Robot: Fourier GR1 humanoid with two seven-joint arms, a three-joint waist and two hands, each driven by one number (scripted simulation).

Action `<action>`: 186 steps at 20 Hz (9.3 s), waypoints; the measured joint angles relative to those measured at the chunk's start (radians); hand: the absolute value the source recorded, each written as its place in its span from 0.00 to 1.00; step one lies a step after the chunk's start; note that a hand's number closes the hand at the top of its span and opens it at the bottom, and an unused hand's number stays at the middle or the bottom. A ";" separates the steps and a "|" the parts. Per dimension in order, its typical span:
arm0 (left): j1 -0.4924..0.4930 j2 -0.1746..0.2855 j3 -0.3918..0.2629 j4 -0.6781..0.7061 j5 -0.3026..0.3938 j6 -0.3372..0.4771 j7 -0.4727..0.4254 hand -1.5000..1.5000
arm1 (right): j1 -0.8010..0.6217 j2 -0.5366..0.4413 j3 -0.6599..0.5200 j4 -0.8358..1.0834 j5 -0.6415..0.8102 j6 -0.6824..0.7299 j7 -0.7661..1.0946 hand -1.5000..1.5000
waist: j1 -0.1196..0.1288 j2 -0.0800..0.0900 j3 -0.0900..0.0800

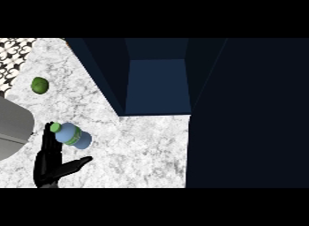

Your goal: Pick up the bottled water, place it into the cabinet and close the cabinet

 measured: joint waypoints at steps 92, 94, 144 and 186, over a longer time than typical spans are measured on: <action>-1.022 -0.041 -0.623 0.660 0.332 0.787 0.158 0.00 | -0.072 -0.002 -0.182 0.073 -0.090 0.128 -0.067 0.00 | -0.073 0.034 0.001; -1.031 -0.032 -0.628 0.680 0.320 0.797 0.145 0.00 | -0.072 0.000 -0.174 0.074 -0.092 0.130 -0.066 0.00 | -0.075 0.035 0.001; -0.468 -0.065 -0.856 -0.211 0.448 0.372 0.066 0.00 | -0.024 0.037 -0.034 0.043 -0.058 0.083 0.003 0.00 | 0.030 -0.011 0.002; 0.369 0.508 -0.603 -1.044 0.734 0.098 0.183 0.00 | -0.152 -0.275 0.356 -0.004 0.094 0.216 0.088 1.00 | 0.087 -0.011 -0.012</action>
